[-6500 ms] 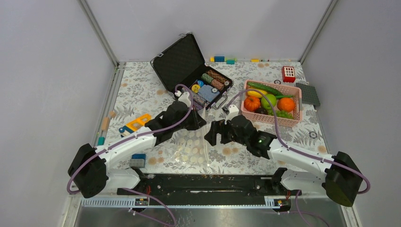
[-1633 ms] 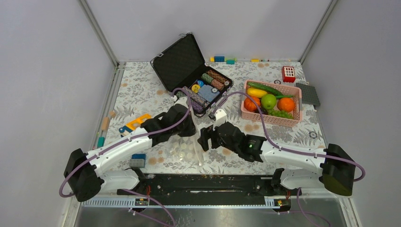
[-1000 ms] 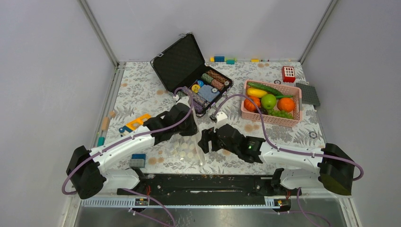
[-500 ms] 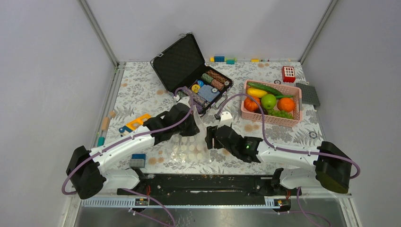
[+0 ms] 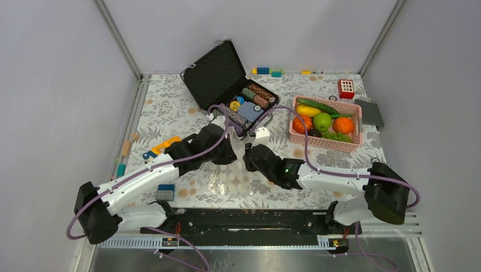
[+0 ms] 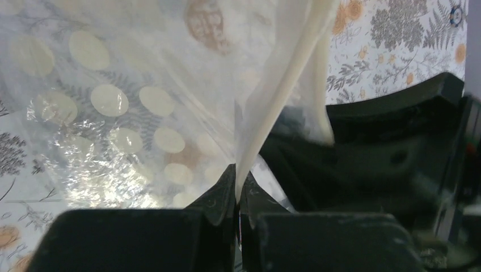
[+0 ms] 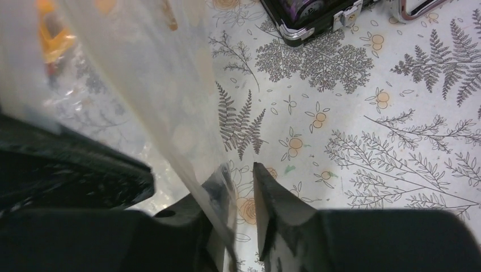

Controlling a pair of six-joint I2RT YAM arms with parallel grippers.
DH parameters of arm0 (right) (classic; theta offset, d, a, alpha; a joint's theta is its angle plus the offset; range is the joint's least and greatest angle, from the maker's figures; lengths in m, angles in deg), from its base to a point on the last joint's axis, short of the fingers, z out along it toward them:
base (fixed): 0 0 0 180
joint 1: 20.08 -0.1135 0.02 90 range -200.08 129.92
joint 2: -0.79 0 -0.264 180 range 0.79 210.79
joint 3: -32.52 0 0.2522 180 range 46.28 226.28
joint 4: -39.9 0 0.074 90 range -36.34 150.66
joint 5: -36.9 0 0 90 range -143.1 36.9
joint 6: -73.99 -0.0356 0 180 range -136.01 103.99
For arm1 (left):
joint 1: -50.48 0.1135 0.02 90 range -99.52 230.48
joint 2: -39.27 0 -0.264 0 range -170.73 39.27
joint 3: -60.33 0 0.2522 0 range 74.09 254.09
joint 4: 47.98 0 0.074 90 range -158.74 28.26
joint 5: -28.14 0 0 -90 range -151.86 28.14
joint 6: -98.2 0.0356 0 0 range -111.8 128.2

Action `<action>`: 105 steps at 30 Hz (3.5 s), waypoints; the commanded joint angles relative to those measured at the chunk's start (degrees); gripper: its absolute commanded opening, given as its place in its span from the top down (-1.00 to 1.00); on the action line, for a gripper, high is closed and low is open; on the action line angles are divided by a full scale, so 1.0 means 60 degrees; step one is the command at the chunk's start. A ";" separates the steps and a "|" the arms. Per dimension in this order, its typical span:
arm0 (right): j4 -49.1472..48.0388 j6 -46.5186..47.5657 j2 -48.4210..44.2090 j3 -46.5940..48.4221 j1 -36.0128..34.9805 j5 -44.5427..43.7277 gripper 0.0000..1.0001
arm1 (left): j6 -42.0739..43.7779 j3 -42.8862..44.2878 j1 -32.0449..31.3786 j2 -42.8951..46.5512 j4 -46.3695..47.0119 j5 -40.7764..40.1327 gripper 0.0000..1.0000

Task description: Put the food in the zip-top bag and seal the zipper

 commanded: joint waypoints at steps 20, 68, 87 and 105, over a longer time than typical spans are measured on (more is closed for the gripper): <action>0.3124 -0.1733 -0.0926 0.0290 0.1492 0.0442 1.00 | 0.1351 0.3319 -0.0074 -0.0041 -0.7789 -0.3547 0.74; 0.2045 0.2534 -0.5473 -0.0584 0.2064 0.2428 -0.99 | 0.1102 0.4706 0.0329 -0.1379 -0.6400 -0.3321 1.00; 0.4929 0.1788 0.1349 0.4002 0.6238 0.0130 -0.75 | 0.0696 0.5094 0.1699 -0.1850 -0.5899 -0.3019 1.00; 0.5102 0.1233 0.3499 0.4028 0.6254 0.1414 0.29 | 0.0866 0.5084 0.1836 -0.2187 -0.4321 -0.3270 1.00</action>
